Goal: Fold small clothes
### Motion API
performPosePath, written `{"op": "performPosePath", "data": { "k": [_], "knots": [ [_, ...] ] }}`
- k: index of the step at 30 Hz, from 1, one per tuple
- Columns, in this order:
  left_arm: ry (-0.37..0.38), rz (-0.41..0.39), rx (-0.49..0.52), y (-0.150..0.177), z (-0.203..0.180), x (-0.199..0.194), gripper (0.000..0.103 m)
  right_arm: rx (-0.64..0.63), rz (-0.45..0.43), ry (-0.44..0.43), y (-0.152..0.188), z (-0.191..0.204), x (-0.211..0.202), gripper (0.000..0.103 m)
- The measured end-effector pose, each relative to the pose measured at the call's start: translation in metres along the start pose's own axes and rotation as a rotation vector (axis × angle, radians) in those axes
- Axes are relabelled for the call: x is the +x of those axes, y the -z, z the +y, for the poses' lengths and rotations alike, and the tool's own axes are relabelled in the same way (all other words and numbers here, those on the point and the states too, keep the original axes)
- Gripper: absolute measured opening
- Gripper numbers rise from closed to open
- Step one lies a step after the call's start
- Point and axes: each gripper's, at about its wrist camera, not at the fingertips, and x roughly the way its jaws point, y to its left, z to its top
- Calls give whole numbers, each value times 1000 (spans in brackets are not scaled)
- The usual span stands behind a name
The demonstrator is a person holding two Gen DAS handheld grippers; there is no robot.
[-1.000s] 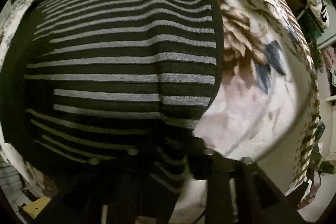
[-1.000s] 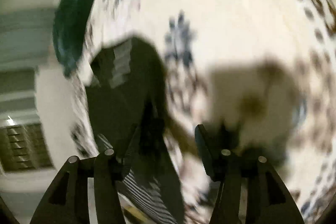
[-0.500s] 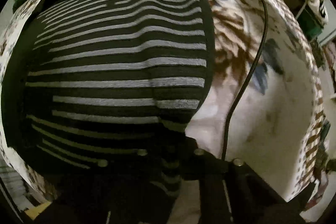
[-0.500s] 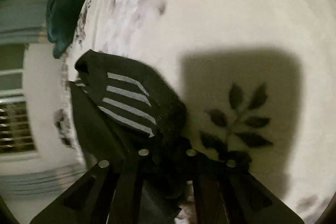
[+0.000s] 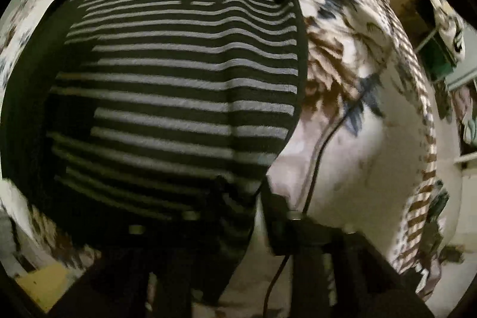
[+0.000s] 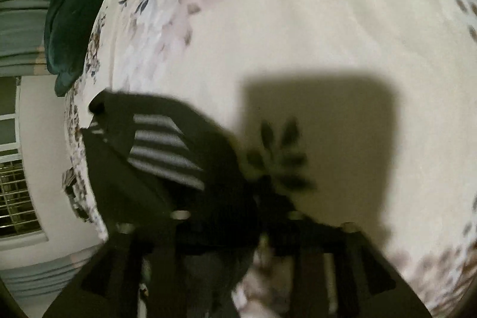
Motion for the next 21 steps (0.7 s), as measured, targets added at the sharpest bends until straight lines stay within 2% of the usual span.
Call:
{"op": "performPosePath", "data": {
  "k": [1,4,9,12,16,18,19,21],
  "knots": [
    [12,-2,-16,5,3,-6,41,-5,6,-5,7,1,-4,61],
    [19,3,-53,23,12,-23,59,-27,43,-11,39,-10,-19,70],
    [-2,63,-57,48,4,-13,61,-22,112,-26,93,-37,-22,70],
    [-3,65,-62,44,0,1,61,-13,122,3,117,-59,-21,70],
    [-57,99,-30,37,-11,36,61,19,110,-46,128,-76,-23,70],
    [-94,82,-24,33,-14,47,56,14,90,-62,123,-77,-25,70],
    [-94,60,-31,32,-14,45,37,11,77,-72,117,-75,-25,71],
    [-106,21,-52,28,-10,36,9,7,51,-97,101,-61,-20,70]
  ]
}}
